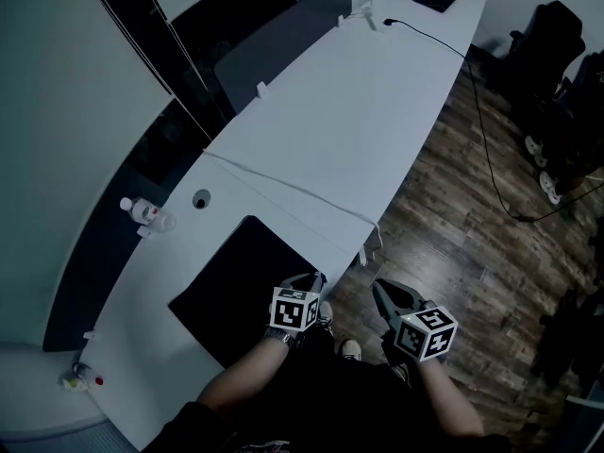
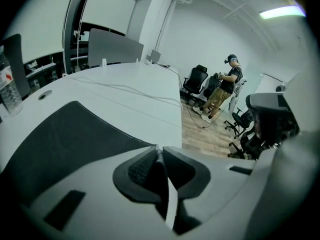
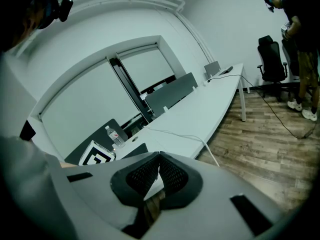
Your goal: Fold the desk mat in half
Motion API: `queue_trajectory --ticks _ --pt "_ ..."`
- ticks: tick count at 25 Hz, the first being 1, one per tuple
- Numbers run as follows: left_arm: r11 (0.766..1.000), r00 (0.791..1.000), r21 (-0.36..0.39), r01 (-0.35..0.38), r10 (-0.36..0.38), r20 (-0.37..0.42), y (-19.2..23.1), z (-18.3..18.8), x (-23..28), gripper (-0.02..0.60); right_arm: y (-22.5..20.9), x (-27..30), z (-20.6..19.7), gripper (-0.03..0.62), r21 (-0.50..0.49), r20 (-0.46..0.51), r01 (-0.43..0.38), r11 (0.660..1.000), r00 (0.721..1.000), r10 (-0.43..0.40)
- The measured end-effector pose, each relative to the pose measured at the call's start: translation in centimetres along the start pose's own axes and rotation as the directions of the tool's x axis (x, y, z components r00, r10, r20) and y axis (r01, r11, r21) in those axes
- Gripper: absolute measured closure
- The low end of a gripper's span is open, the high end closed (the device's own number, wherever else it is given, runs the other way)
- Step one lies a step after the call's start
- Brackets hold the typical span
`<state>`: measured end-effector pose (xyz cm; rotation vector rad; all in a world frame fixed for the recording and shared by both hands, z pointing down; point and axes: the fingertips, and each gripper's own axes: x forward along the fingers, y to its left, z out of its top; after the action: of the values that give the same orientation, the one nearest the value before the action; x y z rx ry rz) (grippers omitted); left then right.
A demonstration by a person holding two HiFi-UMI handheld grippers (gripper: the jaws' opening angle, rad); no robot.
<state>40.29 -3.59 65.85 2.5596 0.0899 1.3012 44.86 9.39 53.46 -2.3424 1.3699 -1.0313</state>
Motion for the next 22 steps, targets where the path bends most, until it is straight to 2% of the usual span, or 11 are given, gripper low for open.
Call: queue_trajectory --ticks 10,16,20,22 --pt "0.999 0.998 0.009 0.032 -0.033 0.047 -0.9 0.7 -0.9 0.503 0.8 0.1 -0.1 0.571 -0.019 -0.009 -0.022 1.000 1.000 0.022" --pt "1.000 0.995 -0.003 0.006 -0.005 0.095 -1.0 0.7 -2.6 0.506 1.7 0.1 -0.4 0.571 -0.042 -0.020 -0.065 0.997 0.998 0.064" --pt "0.999 0.990 -0.040 -0.033 0.038 0.137 -0.6 0.5 -4.5 0.564 2.8 -0.1 -0.7 0.571 -0.060 -0.034 -0.115 0.992 0.993 0.113" --pt "0.997 0.986 -0.058 -0.051 0.060 0.159 -0.7 0.1 -5.6 0.574 3.8 -0.5 -1.0 0.571 -0.053 -0.046 -0.153 0.987 0.988 0.150"
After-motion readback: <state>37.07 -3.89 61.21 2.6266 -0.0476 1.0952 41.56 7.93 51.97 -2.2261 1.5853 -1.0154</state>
